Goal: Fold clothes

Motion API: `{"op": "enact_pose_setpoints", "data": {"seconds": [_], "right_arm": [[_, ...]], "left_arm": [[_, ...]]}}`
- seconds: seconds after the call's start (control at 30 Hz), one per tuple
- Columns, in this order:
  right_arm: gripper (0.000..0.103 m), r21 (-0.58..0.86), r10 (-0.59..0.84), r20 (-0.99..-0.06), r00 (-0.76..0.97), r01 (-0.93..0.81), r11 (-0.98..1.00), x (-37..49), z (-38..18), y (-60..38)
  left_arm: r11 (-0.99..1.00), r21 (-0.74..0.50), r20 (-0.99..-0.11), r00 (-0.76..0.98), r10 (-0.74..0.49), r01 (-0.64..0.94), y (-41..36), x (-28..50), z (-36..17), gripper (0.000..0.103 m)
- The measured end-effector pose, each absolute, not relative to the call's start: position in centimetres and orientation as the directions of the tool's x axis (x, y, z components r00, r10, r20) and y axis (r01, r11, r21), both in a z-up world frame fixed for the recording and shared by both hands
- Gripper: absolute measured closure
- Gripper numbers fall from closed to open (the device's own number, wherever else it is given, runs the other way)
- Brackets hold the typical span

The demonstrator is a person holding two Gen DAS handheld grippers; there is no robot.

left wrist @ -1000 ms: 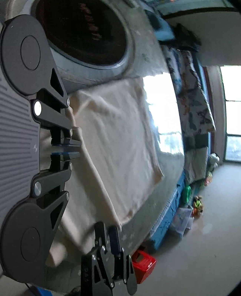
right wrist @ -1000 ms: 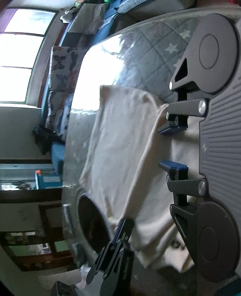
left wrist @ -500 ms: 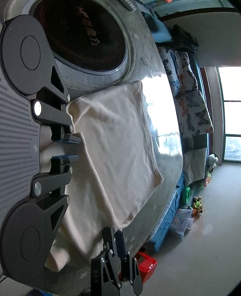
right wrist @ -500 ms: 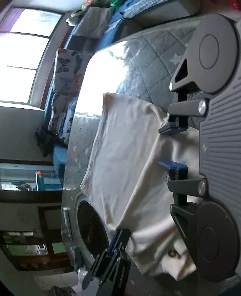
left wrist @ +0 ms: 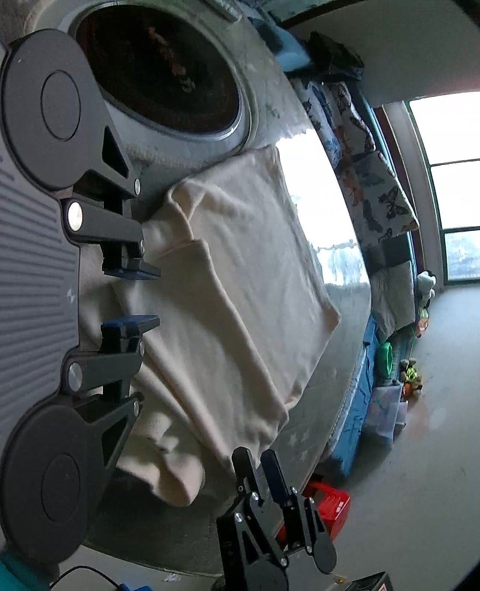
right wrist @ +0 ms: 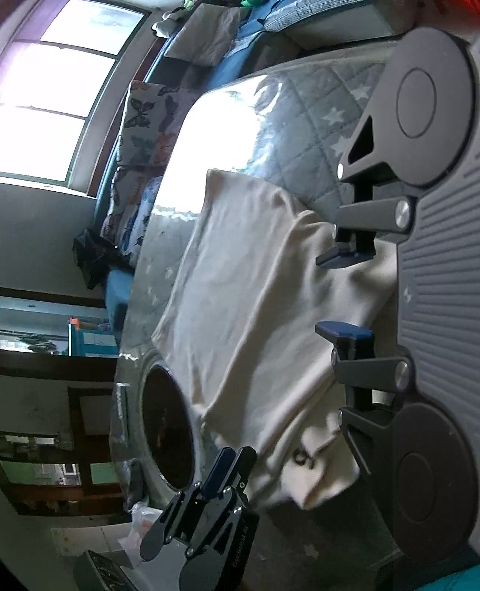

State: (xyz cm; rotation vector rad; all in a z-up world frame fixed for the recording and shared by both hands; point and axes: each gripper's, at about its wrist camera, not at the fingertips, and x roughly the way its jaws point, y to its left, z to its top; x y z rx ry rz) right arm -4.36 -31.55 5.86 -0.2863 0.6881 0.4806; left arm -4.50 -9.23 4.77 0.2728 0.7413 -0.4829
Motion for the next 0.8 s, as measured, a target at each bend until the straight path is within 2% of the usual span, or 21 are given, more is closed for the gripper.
{"op": "enact_pose_setpoints", "data": {"seconds": [0.13, 0.3, 0.47, 0.57, 0.63, 0.8], "right_arm": [[0.072, -0.072, 0.343, -0.67, 0.658, -0.517, 0.853, -4.0, 4.9, -30.8], [0.072, -0.102, 0.334, -0.678, 0.655, -0.534, 0.839, -4.8, 5.0, -30.7], [0.071, -0.14, 0.319, -0.679, 0.661, -0.544, 0.827, -6.4, 6.2, -31.4], [0.065, -0.166, 0.315, -0.685, 0.656, -0.563, 0.81, -7.4, 6.5, -31.6], [0.064, -0.19, 0.309, -0.692, 0.653, -0.577, 0.794, -7.9, 6.5, -31.6], [0.055, -0.28, 0.271, -0.714, 0.645, -0.619, 0.734, -9.4, 5.9, -31.5]], "left_arm": [[0.849, 0.07, -0.683, 0.645, -0.342, 0.524, -9.7, -4.9, 5.0, 0.073], [0.826, 0.084, -0.718, 0.609, -0.337, 0.557, -9.8, -5.4, 4.1, 0.072], [0.743, 0.166, -0.709, 0.602, -0.367, 0.649, -9.6, -8.5, 5.1, 0.054], [0.676, 0.242, -0.71, 0.602, -0.366, 0.696, -10.4, -10.2, 4.4, 0.053], [0.636, 0.302, -0.699, 0.619, -0.359, 0.71, -11.2, -11.1, 3.6, 0.053], [0.603, 0.337, -0.678, 0.631, -0.378, 0.723, -12.6, -11.3, 2.5, 0.056]]}}
